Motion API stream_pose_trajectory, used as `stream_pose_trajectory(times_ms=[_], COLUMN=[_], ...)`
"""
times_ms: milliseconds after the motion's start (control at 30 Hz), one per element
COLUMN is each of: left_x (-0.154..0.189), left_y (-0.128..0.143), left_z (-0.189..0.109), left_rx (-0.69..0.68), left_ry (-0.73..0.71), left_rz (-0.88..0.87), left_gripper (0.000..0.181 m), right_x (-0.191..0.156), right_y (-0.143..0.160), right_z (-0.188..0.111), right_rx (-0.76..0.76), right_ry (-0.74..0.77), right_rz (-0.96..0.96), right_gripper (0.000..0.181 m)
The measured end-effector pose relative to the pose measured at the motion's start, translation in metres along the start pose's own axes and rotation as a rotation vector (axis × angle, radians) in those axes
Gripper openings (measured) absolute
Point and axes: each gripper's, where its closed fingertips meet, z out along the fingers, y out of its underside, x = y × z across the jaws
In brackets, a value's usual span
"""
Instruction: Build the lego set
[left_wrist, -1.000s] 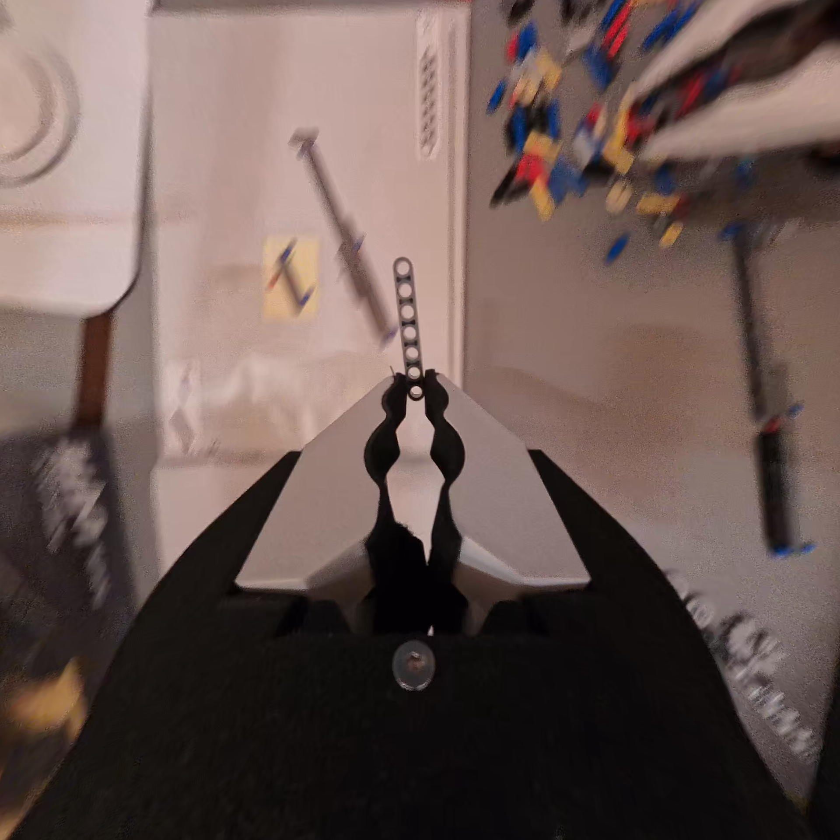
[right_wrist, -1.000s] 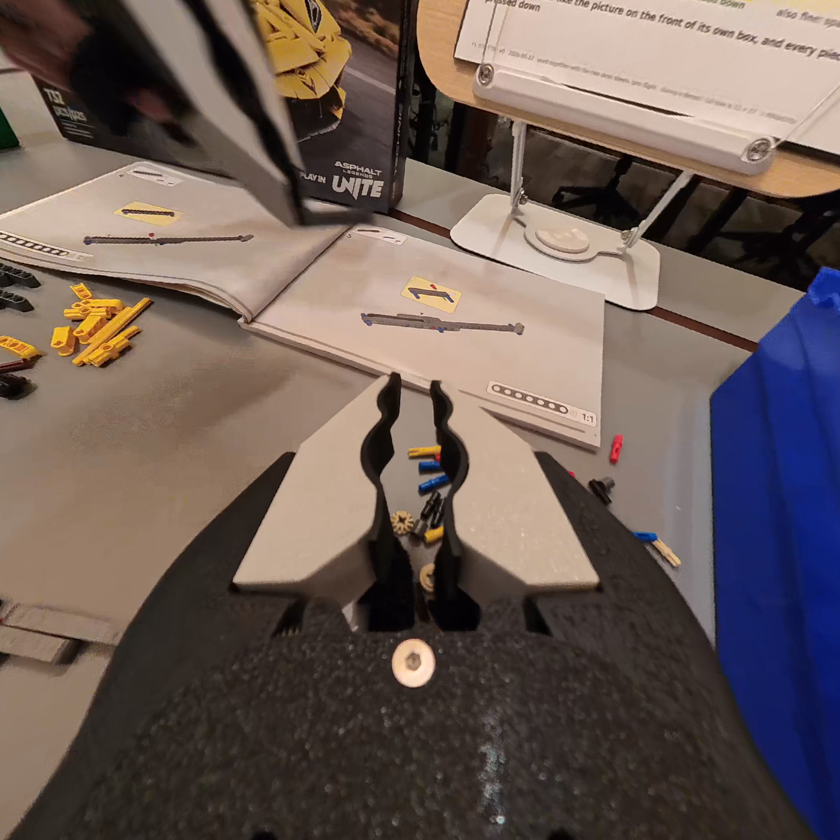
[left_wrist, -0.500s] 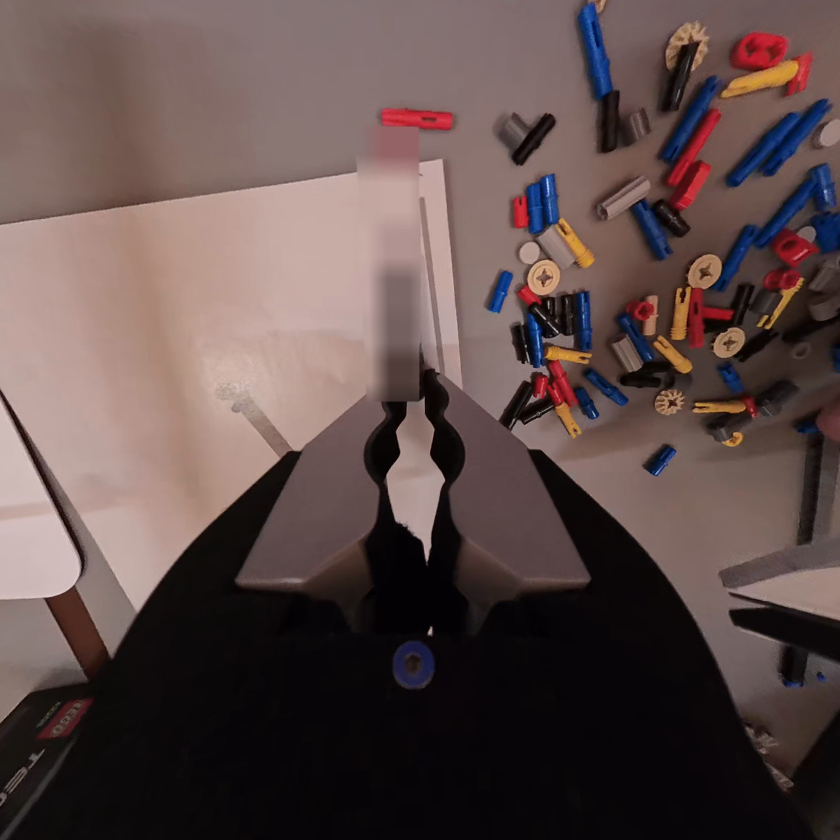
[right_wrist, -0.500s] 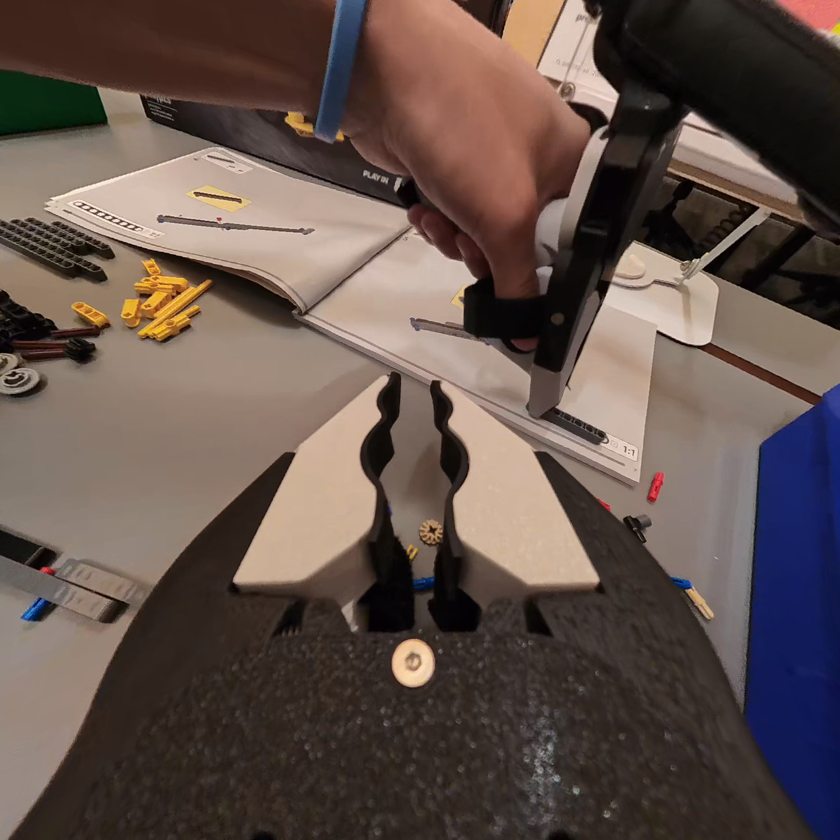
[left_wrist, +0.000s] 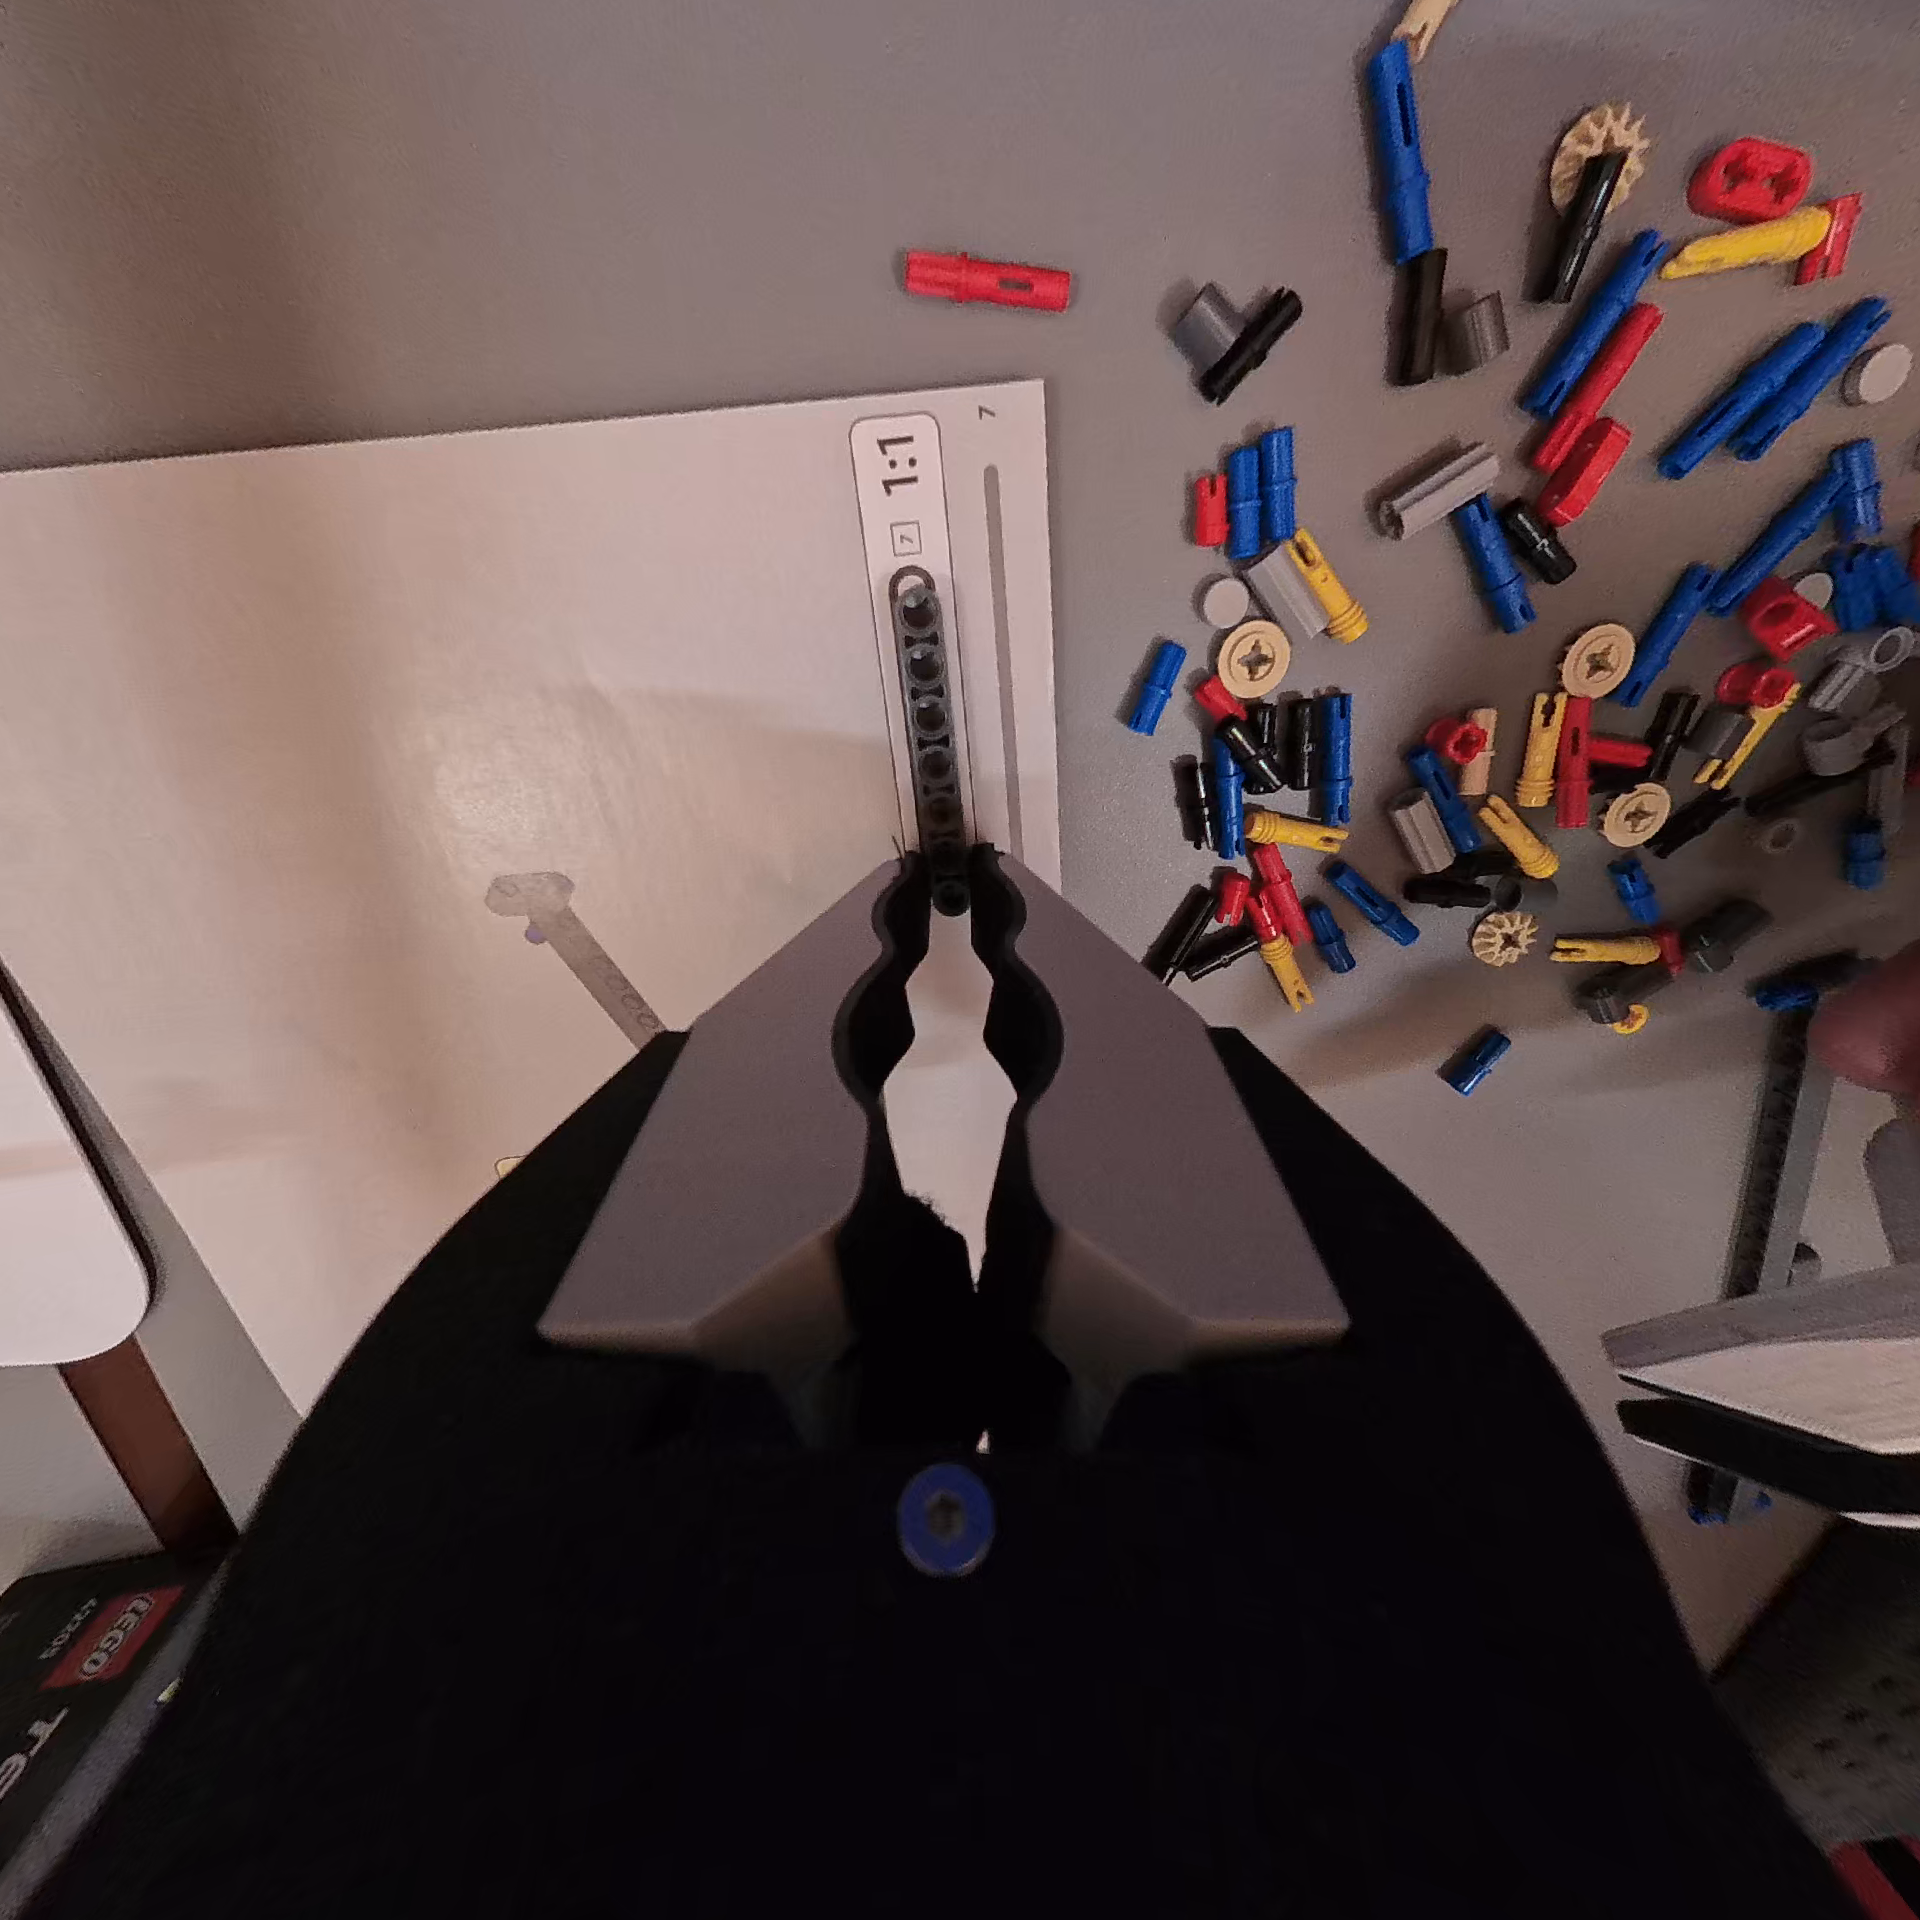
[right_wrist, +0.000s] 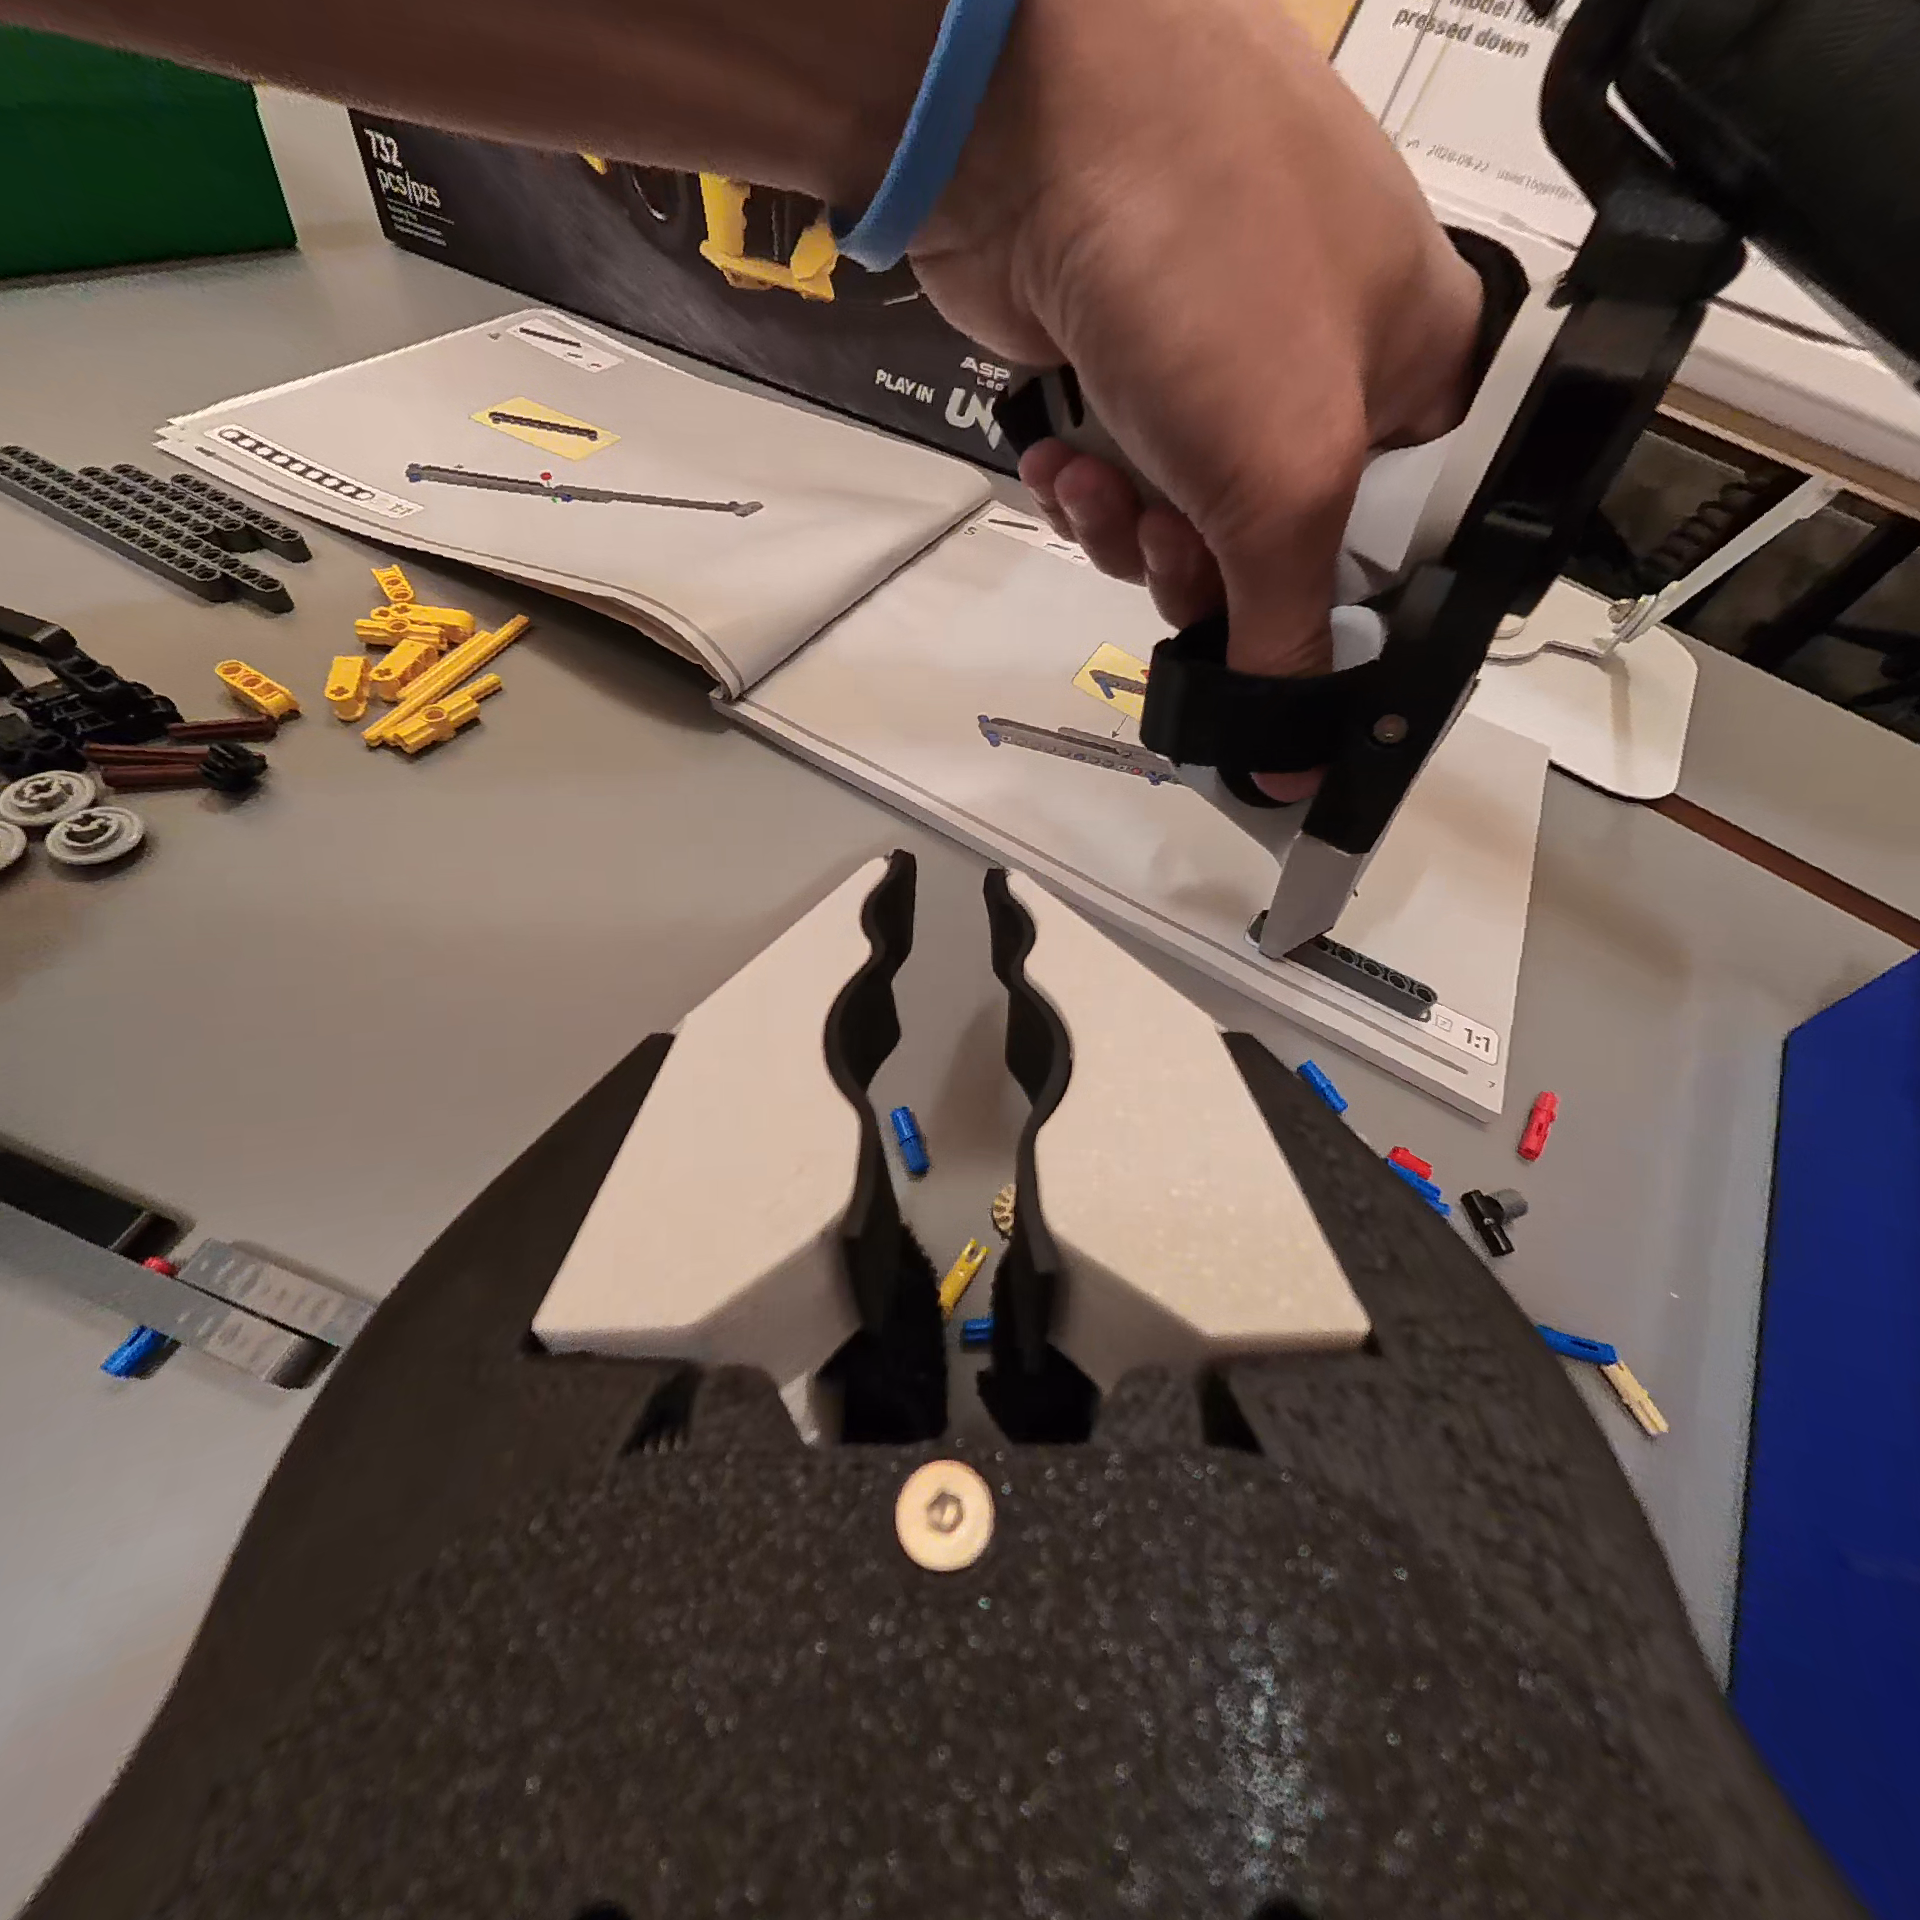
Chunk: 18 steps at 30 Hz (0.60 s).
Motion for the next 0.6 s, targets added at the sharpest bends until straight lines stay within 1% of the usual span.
stream_pose_trajectory(times_ms=[33, 467, 600], left_x=[0.0000, -0.0009, -0.0013], left_y=[-0.0001, -0.0010, -0.0025], left_z=[0.0001, 0.0006, 0.0008], left_rx=[-0.003, -0.034, -0.001], left_ry=[0.000, -0.005, 0.013], left_rz=[-0.003, 0.022, -0.006], left_gripper=[0.006, 0.006, 0.006], right_x=[-0.0003, -0.0021, -0.0026], right_y=[0.0003, 0.0032, 0.0037], right_z=[0.0003, 0.0022, 0.0027], right_rx=[-0.002, -0.017, -0.018], right_ry=[0.001, -0.003, -0.007], right_rz=[-0.004, -0.014, -0.013], right_gripper=[0.014, 0.014, 0.014])
